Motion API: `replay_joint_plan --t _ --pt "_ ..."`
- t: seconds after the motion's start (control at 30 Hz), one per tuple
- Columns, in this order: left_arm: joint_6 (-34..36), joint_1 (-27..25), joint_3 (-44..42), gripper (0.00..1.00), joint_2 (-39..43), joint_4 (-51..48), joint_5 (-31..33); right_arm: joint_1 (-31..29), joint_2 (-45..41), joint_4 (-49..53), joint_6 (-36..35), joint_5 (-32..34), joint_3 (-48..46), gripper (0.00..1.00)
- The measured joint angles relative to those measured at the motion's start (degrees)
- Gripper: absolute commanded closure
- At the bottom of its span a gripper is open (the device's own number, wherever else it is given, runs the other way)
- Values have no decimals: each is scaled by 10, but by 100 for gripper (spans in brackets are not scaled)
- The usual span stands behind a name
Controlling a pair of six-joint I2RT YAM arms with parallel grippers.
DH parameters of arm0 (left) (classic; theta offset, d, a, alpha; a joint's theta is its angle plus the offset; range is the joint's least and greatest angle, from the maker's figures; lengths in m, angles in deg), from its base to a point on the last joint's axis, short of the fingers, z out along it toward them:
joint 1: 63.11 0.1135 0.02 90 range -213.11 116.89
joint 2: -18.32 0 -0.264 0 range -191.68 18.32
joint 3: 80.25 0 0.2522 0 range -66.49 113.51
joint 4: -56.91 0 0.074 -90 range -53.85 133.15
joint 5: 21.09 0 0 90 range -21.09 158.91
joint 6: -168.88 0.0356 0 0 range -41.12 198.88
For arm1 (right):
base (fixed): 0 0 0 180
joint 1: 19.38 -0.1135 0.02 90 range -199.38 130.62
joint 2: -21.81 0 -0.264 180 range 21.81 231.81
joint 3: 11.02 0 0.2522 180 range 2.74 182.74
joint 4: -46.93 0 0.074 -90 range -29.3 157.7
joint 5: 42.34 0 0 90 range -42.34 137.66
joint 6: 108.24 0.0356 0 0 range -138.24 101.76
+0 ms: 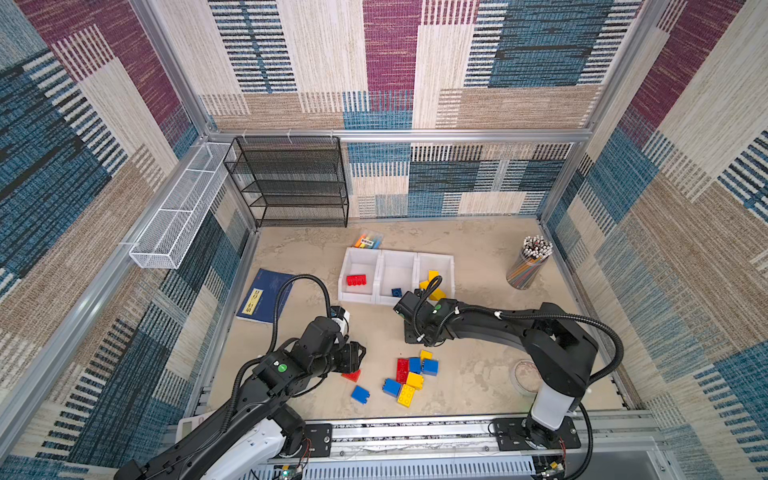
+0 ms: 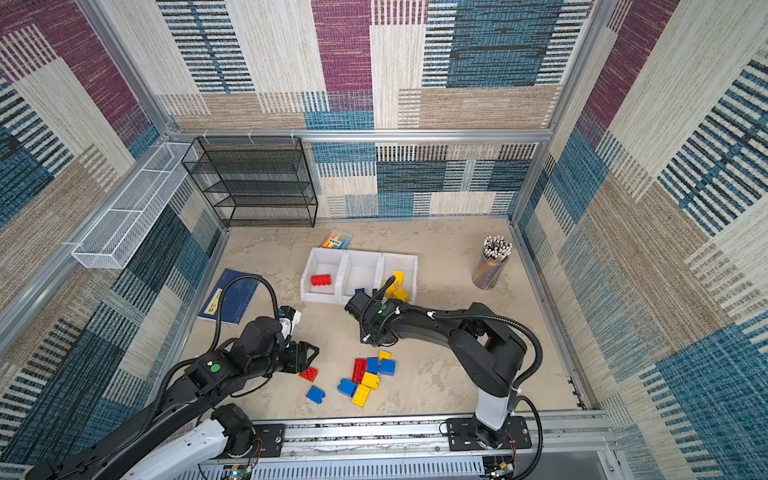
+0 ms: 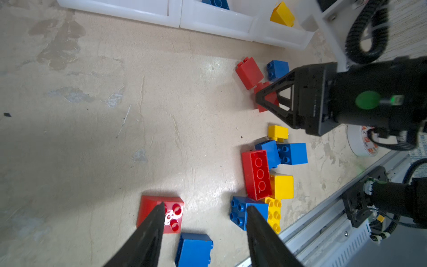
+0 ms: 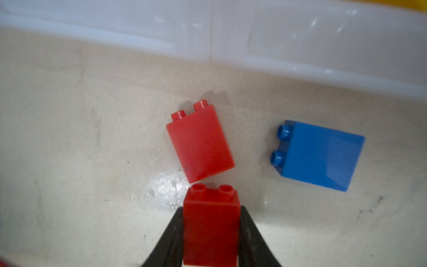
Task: Sort the legos into containers by color
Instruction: 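Grasp a small red brick with the right gripper and lift it, then carry the red brick into the compartment holding red bricks and release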
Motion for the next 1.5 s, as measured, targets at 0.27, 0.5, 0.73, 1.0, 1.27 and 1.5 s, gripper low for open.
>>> replay_joint_plan --t 0.27,0.5,0.73,1.0,1.27,1.5 --pt "-9 0 -4 41 14 -8 7 9 -8 23 -59 30 112 67" --pt "-15 0 6 41 18 -23 13 42 75 18 -132 39 248 68" --pt "-31 0 9 41 33 -48 27 41 196 21 -201 3 435 67" --pt "-47 0 9 41 55 -72 36 46 366 54 -255 -26 661 66" --pt "-57 0 3 41 59 -79 38 68 410 74 -258 -42 688 50" --pt "-60 0 2 41 58 -79 38 66 407 74 -258 -51 688 37"
